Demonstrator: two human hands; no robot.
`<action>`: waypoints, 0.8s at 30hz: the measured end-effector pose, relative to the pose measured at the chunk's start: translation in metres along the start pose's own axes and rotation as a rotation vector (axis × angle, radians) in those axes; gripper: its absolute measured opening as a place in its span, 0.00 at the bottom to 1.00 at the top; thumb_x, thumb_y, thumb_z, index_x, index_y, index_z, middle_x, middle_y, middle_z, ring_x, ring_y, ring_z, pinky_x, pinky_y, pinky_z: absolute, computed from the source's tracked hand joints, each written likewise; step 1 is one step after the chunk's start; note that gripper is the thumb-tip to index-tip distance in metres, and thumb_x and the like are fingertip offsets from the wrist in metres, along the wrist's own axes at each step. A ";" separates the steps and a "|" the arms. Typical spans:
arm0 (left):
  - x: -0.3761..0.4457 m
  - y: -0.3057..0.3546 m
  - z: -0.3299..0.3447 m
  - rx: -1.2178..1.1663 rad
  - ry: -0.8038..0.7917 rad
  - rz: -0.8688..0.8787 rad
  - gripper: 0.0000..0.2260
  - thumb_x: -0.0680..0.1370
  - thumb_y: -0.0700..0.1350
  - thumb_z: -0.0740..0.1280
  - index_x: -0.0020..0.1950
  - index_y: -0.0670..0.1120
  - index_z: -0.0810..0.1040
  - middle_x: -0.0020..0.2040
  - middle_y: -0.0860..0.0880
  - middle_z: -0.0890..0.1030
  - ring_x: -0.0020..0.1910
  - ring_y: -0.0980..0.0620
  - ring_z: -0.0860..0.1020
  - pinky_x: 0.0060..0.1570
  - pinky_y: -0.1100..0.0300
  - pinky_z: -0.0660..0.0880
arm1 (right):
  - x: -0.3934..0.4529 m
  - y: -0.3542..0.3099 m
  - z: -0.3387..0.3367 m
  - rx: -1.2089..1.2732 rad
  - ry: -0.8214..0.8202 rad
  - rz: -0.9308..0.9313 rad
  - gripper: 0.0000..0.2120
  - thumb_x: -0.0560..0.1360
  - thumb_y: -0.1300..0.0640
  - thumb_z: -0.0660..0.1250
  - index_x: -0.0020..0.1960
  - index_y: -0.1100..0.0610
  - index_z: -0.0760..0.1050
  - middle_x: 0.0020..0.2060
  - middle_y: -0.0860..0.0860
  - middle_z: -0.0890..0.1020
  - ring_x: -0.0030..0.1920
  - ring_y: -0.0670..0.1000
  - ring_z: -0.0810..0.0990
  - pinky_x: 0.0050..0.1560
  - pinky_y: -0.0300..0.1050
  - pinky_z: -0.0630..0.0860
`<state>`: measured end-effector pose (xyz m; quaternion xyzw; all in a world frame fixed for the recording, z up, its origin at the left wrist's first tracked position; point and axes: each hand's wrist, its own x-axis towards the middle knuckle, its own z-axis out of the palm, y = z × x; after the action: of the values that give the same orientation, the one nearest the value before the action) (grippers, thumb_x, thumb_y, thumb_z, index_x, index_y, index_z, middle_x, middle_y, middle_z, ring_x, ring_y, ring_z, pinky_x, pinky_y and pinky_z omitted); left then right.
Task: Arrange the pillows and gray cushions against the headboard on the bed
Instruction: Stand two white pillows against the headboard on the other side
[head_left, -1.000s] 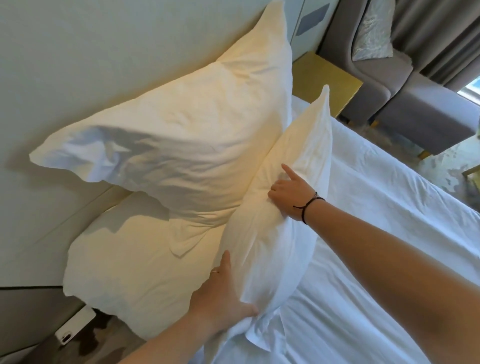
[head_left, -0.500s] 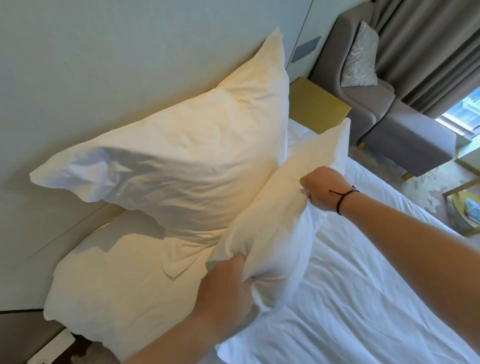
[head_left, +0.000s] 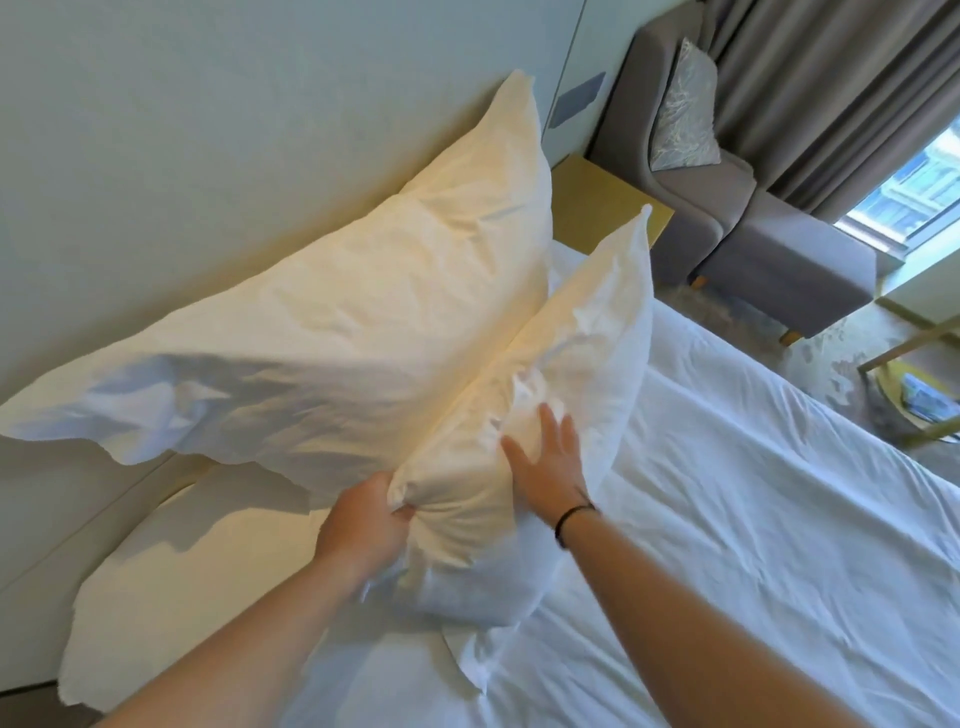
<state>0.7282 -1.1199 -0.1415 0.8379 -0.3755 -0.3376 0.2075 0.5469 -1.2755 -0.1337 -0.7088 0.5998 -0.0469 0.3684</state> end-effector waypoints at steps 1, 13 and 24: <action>0.000 -0.002 -0.001 0.001 -0.020 0.008 0.10 0.73 0.54 0.66 0.49 0.50 0.79 0.47 0.48 0.83 0.49 0.42 0.81 0.45 0.51 0.78 | -0.014 0.016 0.014 0.093 0.003 0.049 0.37 0.72 0.29 0.58 0.75 0.34 0.44 0.78 0.43 0.43 0.78 0.50 0.44 0.74 0.62 0.53; -0.057 -0.010 0.009 0.013 -0.070 -0.012 0.14 0.75 0.61 0.66 0.47 0.51 0.78 0.44 0.49 0.83 0.44 0.45 0.81 0.41 0.54 0.78 | -0.077 0.048 0.052 0.525 -0.043 0.268 0.45 0.63 0.23 0.63 0.72 0.27 0.42 0.78 0.41 0.44 0.78 0.47 0.49 0.73 0.54 0.56; -0.047 -0.002 -0.043 0.487 0.055 0.126 0.04 0.79 0.46 0.59 0.49 0.49 0.74 0.49 0.43 0.81 0.48 0.38 0.78 0.41 0.51 0.74 | -0.077 0.045 0.040 0.489 -0.184 0.147 0.42 0.75 0.40 0.68 0.77 0.37 0.42 0.79 0.48 0.43 0.78 0.54 0.53 0.72 0.55 0.59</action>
<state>0.7369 -1.0787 -0.0936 0.8471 -0.4913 -0.2004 0.0302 0.5092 -1.1891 -0.1600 -0.5545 0.5846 -0.0989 0.5839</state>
